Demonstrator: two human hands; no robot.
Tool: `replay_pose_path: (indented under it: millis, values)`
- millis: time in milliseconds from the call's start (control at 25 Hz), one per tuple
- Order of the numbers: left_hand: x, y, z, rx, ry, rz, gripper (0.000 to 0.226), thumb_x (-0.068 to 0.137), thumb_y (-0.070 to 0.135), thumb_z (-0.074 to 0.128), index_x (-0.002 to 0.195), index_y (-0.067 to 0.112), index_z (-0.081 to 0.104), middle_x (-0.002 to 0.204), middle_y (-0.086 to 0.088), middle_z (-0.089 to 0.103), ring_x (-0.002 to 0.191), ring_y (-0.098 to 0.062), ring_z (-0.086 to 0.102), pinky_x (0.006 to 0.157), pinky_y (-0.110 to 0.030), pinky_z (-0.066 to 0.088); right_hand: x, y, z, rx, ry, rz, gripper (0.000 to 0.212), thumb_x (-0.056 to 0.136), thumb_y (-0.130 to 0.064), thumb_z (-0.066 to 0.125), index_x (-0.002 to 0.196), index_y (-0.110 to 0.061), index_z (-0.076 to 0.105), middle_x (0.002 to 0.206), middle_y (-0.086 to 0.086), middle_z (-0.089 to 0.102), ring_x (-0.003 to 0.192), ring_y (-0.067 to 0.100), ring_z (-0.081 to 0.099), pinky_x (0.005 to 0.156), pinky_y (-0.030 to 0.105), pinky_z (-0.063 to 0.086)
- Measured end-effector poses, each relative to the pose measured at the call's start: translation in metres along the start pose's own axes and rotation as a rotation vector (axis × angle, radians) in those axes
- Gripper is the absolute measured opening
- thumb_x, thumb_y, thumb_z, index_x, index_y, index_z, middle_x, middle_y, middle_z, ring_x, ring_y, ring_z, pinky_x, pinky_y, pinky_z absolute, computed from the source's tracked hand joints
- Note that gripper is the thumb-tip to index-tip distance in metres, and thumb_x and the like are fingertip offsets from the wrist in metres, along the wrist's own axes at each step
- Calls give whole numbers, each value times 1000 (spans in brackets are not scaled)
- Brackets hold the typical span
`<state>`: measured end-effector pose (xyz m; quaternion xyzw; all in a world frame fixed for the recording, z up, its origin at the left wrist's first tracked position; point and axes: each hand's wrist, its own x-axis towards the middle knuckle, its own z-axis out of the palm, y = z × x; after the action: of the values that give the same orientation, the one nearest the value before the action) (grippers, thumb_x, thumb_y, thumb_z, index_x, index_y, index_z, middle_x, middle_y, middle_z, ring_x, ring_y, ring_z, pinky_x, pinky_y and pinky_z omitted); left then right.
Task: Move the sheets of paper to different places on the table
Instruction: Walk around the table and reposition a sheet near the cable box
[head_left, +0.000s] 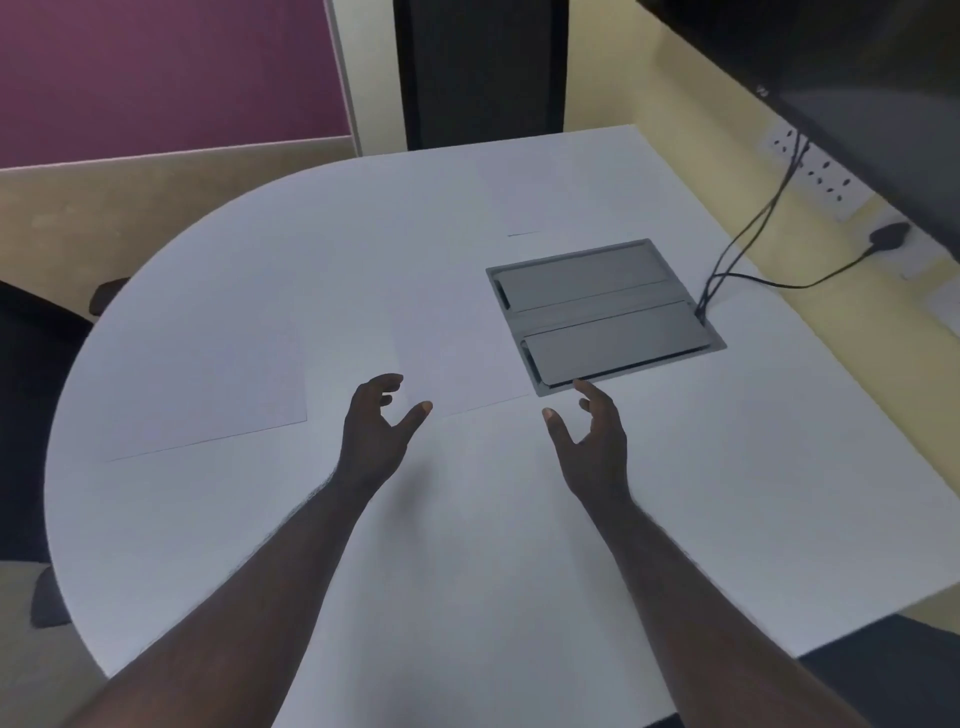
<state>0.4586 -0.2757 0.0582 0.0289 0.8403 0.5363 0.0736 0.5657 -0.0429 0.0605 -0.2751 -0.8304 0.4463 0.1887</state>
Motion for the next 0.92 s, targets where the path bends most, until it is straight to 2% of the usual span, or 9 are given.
replay_pose_path:
  millis: [80, 240, 360, 640, 920]
  values:
    - [14, -5, 4, 18, 39, -37, 52, 81, 41, 75, 127, 29, 53, 125, 11, 54, 110, -9, 53, 91, -32, 45, 18, 5, 12, -17, -29, -21, 48, 87, -28, 71, 131, -16, 54, 129, -1, 60, 117, 19, 57, 96, 29, 43]
    - [41, -19, 16, 136, 137, -162, 55, 81, 46, 72, 128, 27, 52, 124, 11, 55, 118, -16, 53, 101, -47, 42, 49, 14, 40, -71, -77, 13, 51, 86, -33, 72, 130, -13, 56, 129, 1, 60, 118, 21, 56, 101, 48, 46]
    - [56, -29, 27, 199, 166, -250, 60, 81, 50, 69, 132, 25, 50, 127, 7, 55, 118, -19, 54, 102, -50, 39, 68, 21, 57, -116, -114, 36, 56, 85, -37, 73, 132, -12, 55, 133, 3, 58, 121, 23, 55, 102, 53, 44]
    - [105, -49, 46, 285, 67, -362, 71, 85, 49, 66, 144, 18, 40, 137, -3, 49, 119, -26, 56, 103, -51, 41, 127, 34, 95, -221, -218, 94, 67, 81, -37, 76, 137, -11, 51, 137, 8, 53, 127, 28, 51, 103, 51, 43]
    - [147, -53, 66, 264, 21, -474, 79, 84, 47, 67, 146, 9, 37, 148, -11, 34, 132, -31, 44, 107, -49, 39, 165, 44, 136, -319, -337, 185, 76, 74, -43, 80, 137, -12, 50, 133, 9, 51, 122, 28, 52, 99, 42, 46]
